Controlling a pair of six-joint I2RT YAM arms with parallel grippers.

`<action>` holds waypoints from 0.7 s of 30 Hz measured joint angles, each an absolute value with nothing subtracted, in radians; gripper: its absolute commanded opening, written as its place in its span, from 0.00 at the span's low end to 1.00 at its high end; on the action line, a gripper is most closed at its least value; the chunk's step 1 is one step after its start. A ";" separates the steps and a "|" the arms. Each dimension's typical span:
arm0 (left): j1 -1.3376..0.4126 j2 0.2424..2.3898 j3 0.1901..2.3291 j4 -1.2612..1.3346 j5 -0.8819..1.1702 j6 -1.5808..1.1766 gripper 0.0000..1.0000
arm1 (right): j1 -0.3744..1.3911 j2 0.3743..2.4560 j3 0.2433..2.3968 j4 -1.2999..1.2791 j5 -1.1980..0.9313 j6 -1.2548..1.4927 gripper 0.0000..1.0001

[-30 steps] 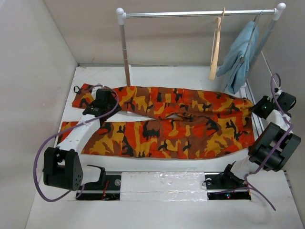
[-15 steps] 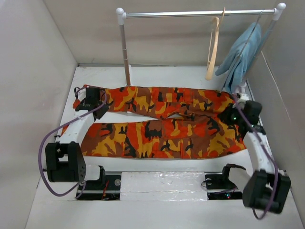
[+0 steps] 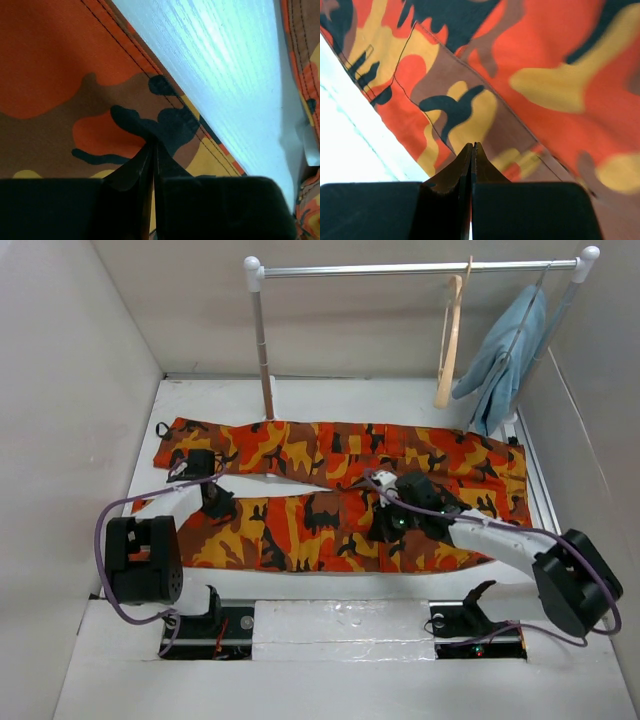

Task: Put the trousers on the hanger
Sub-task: Flatten out the trousers at the center of the board.

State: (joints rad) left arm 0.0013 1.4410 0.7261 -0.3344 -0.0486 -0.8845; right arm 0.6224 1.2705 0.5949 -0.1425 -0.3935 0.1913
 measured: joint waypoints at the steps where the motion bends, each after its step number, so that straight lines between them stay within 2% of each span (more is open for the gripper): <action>1: 0.002 1.441 0.720 -0.322 -0.043 -0.889 0.00 | 0.645 1.295 0.600 -0.134 -0.379 0.191 0.00; 8: 0.002 1.485 0.741 -0.267 -0.022 -0.900 0.00 | 0.620 1.462 0.606 -0.043 -0.357 0.197 0.00; 19: 0.000 1.731 1.018 -0.291 -0.048 -0.863 0.00 | 0.540 1.574 0.733 -0.015 -0.314 0.177 0.00; 20: 0.000 1.731 1.018 -0.290 -0.051 -0.857 0.00 | 0.544 1.573 0.742 -0.022 -0.303 0.173 0.04; 21: -0.001 1.723 1.009 -0.281 -0.054 -0.851 0.00 | 0.551 1.571 0.750 -0.031 -0.295 0.170 0.14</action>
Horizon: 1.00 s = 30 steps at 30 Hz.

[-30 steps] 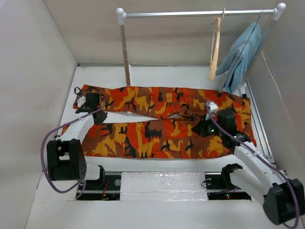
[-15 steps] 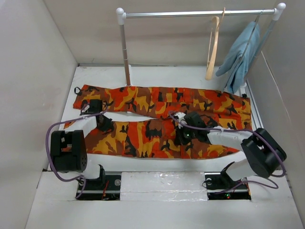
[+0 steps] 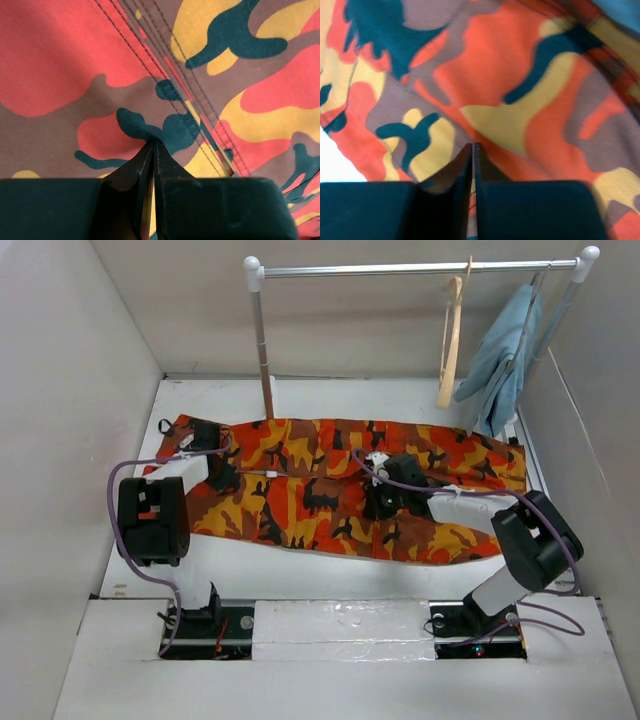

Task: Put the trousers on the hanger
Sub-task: Flatten out the trousers at the center of the board, then fold the trousers at the center of the board.

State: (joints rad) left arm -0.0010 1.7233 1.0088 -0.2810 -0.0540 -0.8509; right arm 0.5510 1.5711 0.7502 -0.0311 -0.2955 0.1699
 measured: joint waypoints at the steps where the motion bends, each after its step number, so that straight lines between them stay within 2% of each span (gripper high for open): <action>1: -0.003 1.703 0.989 -0.268 -0.060 -0.843 0.00 | 0.562 1.569 0.758 -0.041 -0.290 0.167 0.19; 3: -0.004 1.646 0.937 -0.275 -0.084 -0.817 0.11 | 0.591 1.553 0.762 -0.061 -0.284 0.160 0.31; 6: -0.003 1.510 0.877 -0.333 -0.115 -0.783 0.29 | 0.638 1.506 0.762 -0.102 -0.279 0.157 0.42; 8: -0.001 1.405 0.875 -0.361 -0.144 -0.764 0.41 | 0.667 1.469 0.762 -0.124 -0.276 0.157 0.45; 13: 0.041 1.212 0.874 -0.375 -0.215 -0.749 0.41 | 0.725 1.374 0.756 -0.154 -0.271 0.155 0.47; 15: 0.147 1.180 0.850 -0.367 -0.194 -0.751 0.40 | 0.738 1.342 0.745 -0.160 -0.271 0.152 0.47; 22: 0.617 1.262 0.751 -0.375 -0.101 -0.750 0.40 | 0.741 1.258 0.688 -0.192 -0.270 0.120 0.47; 25: 0.699 1.314 0.750 -0.364 -0.081 -0.749 0.42 | 0.741 1.233 0.664 -0.205 -0.273 0.105 0.47; 30: 0.725 1.395 0.751 -0.324 -0.058 -0.730 0.42 | 0.728 1.219 0.644 -0.212 -0.289 0.088 0.46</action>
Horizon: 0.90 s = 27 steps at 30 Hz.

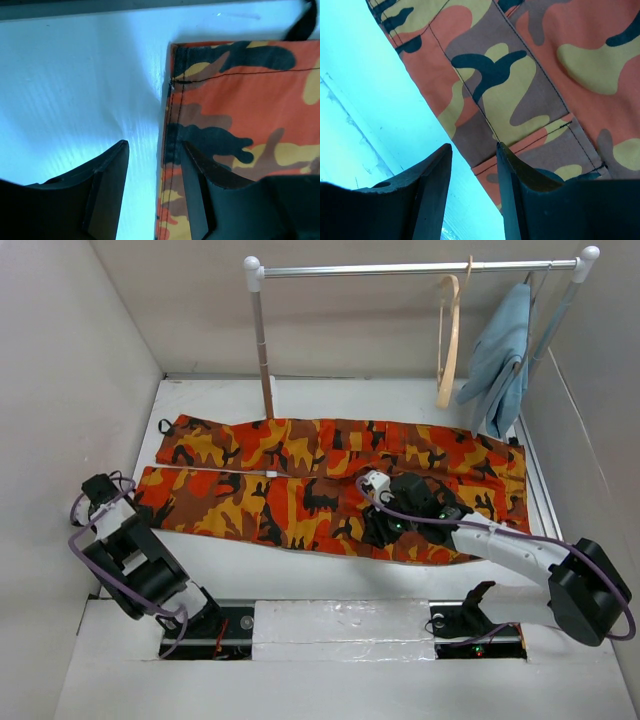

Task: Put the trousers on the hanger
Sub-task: Fold the trousers at the center of the board.

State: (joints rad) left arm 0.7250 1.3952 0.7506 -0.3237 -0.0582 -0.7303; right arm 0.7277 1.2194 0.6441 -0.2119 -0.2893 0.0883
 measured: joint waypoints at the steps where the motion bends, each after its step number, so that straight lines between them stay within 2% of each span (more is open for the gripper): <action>1: 0.725 1.417 0.751 -0.316 -0.055 -0.725 0.42 | 0.726 1.219 0.642 -0.213 -0.294 0.086 0.46; 5: 0.725 1.460 0.754 -0.290 -0.026 -0.709 0.42 | 0.725 1.219 0.640 -0.214 -0.307 0.082 0.46; 8: 0.723 1.467 0.754 -0.258 0.006 -0.706 0.38 | 0.725 1.219 0.640 -0.214 -0.315 0.083 0.46; 9: 0.721 1.472 0.753 -0.247 0.015 -0.704 0.35 | 0.725 1.219 0.640 -0.214 -0.315 0.083 0.46; 10: 0.712 1.476 0.753 -0.236 0.022 -0.704 0.26 | 0.725 1.220 0.640 -0.214 -0.316 0.084 0.46; 12: 0.698 1.491 0.753 -0.213 0.028 -0.701 0.16 | 0.725 1.221 0.640 -0.214 -0.314 0.087 0.46; 13: 0.691 1.496 0.752 -0.200 0.034 -0.700 0.04 | 0.725 1.221 0.640 -0.214 -0.314 0.088 0.45; 14: 0.685 1.501 0.750 -0.188 0.041 -0.697 0.00 | 0.725 1.219 0.640 -0.215 -0.311 0.091 0.46; 21: 0.677 1.484 0.730 -0.162 0.067 -0.695 0.00 | 0.715 1.181 0.641 -0.259 -0.268 0.122 0.47; 27: 0.659 1.297 0.727 -0.231 0.089 -0.717 0.00 | 0.634 1.117 0.640 -0.364 -0.230 0.159 0.49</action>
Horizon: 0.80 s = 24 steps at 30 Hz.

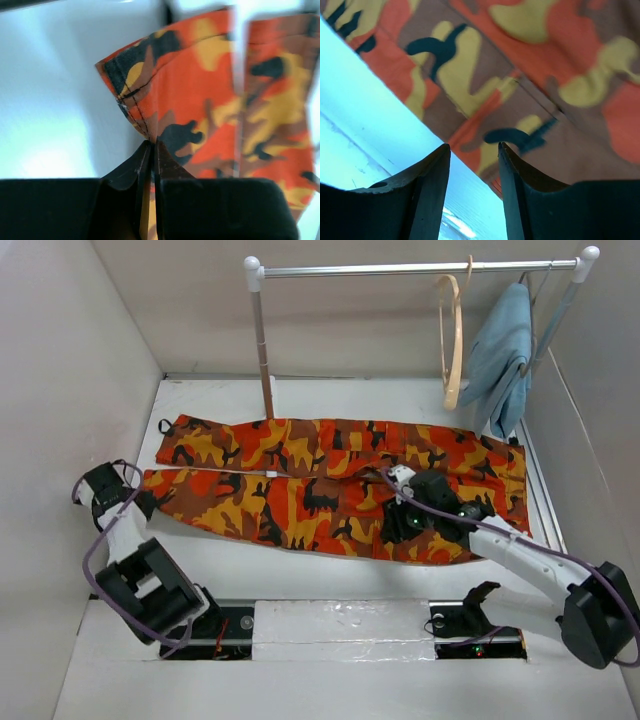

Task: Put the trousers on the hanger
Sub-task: Fold the trousers at the center of the board.

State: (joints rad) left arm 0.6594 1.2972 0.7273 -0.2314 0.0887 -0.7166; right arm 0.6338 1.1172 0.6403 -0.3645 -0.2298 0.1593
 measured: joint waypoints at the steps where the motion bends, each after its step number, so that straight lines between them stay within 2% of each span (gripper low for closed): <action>1: 0.643 1.267 0.745 -0.249 0.076 -0.717 0.00 | 0.610 1.102 0.640 -0.386 -0.224 0.161 0.49; 6: 0.484 1.144 0.849 -0.314 0.001 -0.723 0.00 | 0.444 1.039 0.640 -0.442 -0.234 0.138 0.44; 7: 0.448 1.121 0.872 -0.335 -0.018 -0.723 0.00 | 0.406 1.035 0.640 -0.445 -0.240 0.128 0.31; 10: 0.363 1.073 0.942 -0.390 -0.074 -0.723 0.00 | 0.298 1.034 0.641 -0.453 -0.278 0.093 0.00; 14: 0.292 1.036 1.006 -0.456 -0.134 -0.718 0.00 | 0.186 1.033 0.641 -0.501 -0.319 0.052 0.00; 16: 0.256 1.030 1.040 -0.488 -0.161 -0.709 0.00 | 0.067 1.012 0.641 -0.519 -0.323 0.043 0.00; 18: 0.231 1.030 1.066 -0.490 -0.174 -0.691 0.00 | -0.039 0.975 0.641 -0.547 -0.318 0.040 0.09; 20: 0.215 1.022 1.074 -0.474 -0.164 -0.669 0.00 | -0.135 0.931 0.640 -0.568 -0.299 0.050 0.26; 24: 0.209 0.982 1.070 -0.432 -0.110 -0.635 0.00 | -0.327 0.893 0.641 -0.606 -0.258 0.081 0.34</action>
